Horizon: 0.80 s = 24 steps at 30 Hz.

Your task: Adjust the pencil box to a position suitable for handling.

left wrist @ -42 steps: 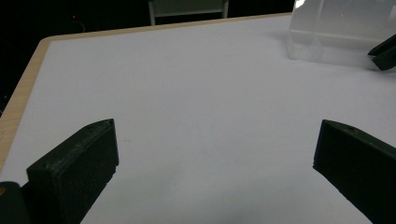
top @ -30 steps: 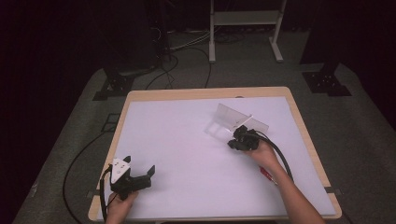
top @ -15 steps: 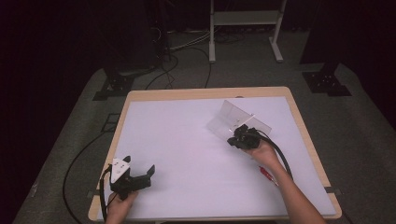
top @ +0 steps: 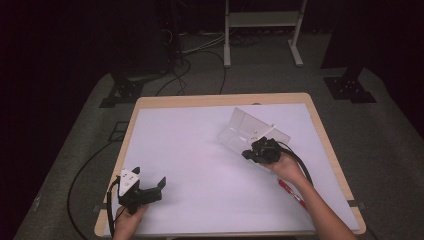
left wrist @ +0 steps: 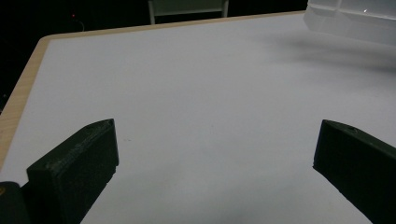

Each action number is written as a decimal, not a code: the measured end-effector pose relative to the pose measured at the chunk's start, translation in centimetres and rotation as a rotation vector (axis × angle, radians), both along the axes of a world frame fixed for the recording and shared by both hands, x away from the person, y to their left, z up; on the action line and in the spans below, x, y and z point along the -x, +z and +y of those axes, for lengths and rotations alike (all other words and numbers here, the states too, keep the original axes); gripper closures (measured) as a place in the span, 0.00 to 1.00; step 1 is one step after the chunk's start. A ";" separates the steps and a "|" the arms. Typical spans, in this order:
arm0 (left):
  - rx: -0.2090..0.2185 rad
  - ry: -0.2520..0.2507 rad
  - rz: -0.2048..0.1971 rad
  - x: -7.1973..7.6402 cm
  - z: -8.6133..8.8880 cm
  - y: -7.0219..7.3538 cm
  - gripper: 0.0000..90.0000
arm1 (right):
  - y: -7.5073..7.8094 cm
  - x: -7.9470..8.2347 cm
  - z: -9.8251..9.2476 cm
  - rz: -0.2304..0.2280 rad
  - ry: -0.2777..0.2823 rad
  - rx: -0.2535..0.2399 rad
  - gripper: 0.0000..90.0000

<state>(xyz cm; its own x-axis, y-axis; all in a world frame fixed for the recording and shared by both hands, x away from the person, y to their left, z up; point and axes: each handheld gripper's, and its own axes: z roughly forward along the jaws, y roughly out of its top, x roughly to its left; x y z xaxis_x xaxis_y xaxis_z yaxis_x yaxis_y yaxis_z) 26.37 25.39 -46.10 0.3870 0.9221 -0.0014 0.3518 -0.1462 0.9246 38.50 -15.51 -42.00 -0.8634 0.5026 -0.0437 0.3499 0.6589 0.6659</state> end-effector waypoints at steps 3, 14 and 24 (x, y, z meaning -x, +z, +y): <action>0.003 0.000 0.000 0.0 0.0 0.0 0.00 | 0.0 1.0 0.4 -0.003 0.046 0.003 0.96; -0.001 0.002 0.003 0.0 0.0 0.0 0.00 | -0.3 3.7 1.8 0.000 0.154 0.010 0.96; 0.001 0.001 0.004 0.0 0.0 0.0 0.00 | -0.9 5.3 2.9 0.025 0.229 0.004 0.96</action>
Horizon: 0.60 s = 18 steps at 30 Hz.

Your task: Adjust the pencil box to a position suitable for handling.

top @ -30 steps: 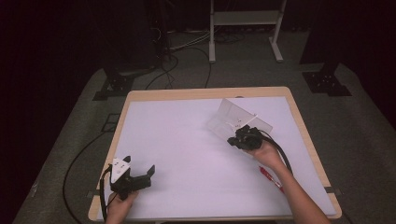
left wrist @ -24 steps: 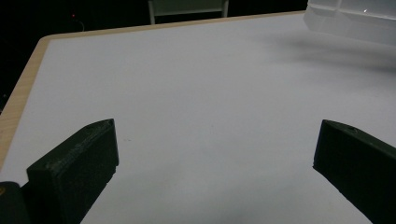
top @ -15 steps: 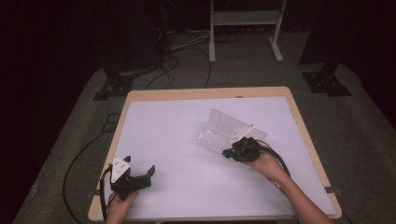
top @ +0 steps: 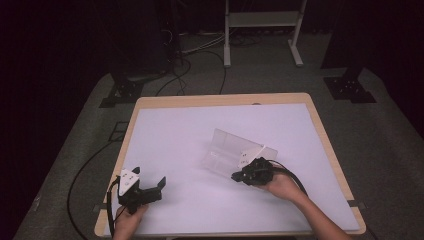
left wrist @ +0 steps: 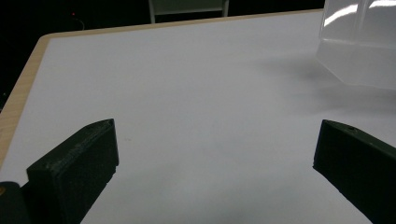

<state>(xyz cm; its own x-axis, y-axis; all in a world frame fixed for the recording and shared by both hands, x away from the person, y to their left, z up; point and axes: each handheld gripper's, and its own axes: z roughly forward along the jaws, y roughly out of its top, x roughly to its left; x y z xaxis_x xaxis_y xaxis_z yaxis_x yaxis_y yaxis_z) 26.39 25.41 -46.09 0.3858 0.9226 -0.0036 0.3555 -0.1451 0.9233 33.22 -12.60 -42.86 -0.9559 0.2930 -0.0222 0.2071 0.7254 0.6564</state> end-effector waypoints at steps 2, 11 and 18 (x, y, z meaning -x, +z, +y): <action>-0.001 0.000 0.000 0.0 0.0 0.0 0.00 | -0.1 0.1 0.0 0.000 0.010 0.004 0.96; 0.000 0.001 0.000 0.0 0.0 0.0 0.00 | -1.7 0.9 0.6 0.048 0.047 0.025 0.96; -0.002 -0.001 -0.001 0.0 0.0 0.0 0.00 | -2.5 1.1 0.5 0.070 0.036 0.021 0.96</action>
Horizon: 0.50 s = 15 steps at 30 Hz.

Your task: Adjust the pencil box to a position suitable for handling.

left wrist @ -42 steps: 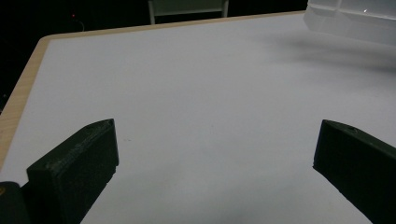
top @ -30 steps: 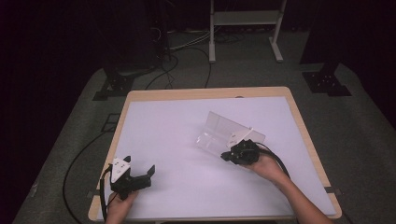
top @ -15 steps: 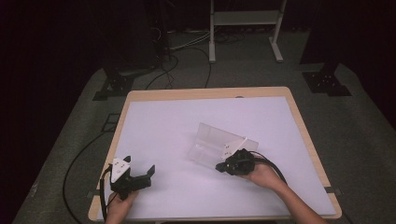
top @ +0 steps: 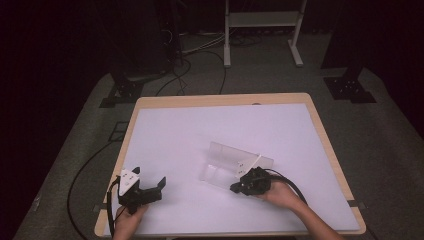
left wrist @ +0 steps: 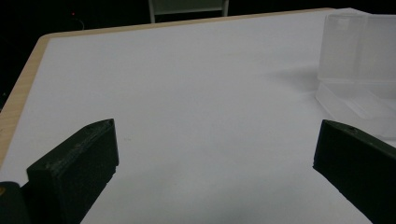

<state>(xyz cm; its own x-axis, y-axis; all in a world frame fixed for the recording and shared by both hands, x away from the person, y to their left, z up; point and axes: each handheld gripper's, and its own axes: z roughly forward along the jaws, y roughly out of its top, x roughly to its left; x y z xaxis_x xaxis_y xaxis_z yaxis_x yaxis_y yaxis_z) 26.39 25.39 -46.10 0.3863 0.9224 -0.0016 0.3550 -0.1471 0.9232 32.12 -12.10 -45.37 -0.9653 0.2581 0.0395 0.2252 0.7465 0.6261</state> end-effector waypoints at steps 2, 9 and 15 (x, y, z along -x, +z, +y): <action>0.000 0.001 0.000 0.0 0.0 0.0 0.00 | 0.0 0.0 0.0 0.002 -0.001 -0.001 0.96; 0.000 -0.001 0.000 0.0 0.0 0.0 0.00 | -0.1 -0.3 -0.3 0.045 -0.020 -0.024 0.91; 0.006 0.000 -0.001 0.0 0.1 0.0 0.00 | 0.3 -0.4 -0.8 0.095 -0.049 -0.079 0.74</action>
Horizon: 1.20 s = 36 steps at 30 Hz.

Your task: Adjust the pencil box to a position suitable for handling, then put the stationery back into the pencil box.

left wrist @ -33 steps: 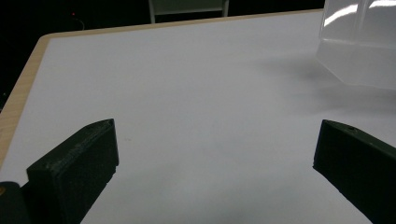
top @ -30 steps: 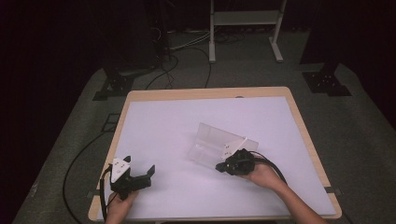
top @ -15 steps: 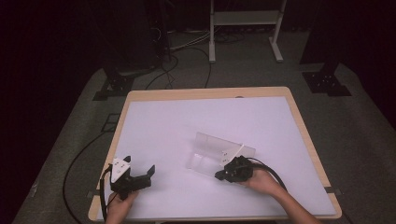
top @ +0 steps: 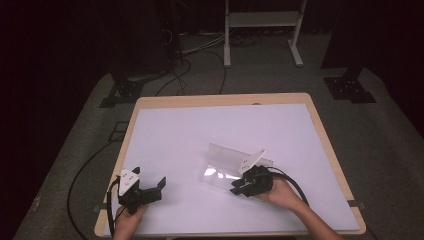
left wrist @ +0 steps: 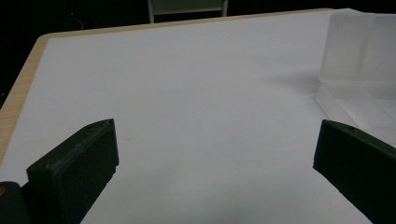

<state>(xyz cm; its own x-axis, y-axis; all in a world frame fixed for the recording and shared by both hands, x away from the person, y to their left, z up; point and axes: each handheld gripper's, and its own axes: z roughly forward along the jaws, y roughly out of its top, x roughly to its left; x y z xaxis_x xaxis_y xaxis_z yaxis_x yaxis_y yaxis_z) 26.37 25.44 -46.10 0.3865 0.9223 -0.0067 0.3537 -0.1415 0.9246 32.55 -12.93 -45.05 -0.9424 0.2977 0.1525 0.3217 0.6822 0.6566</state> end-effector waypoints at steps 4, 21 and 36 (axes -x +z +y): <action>0.006 0.002 -0.001 0.0 0.0 0.0 0.00 | 0.6 0.1 -0.6 0.017 -0.023 -0.034 0.69; -0.008 -0.008 0.006 -0.1 -0.1 0.0 0.00 | 3.0 1.2 -6.1 -0.047 -0.163 -0.096 0.56; -0.004 -0.009 0.010 -0.1 -0.1 0.0 0.00 | 3.9 2.5 -10.2 -0.094 -0.284 -0.117 0.51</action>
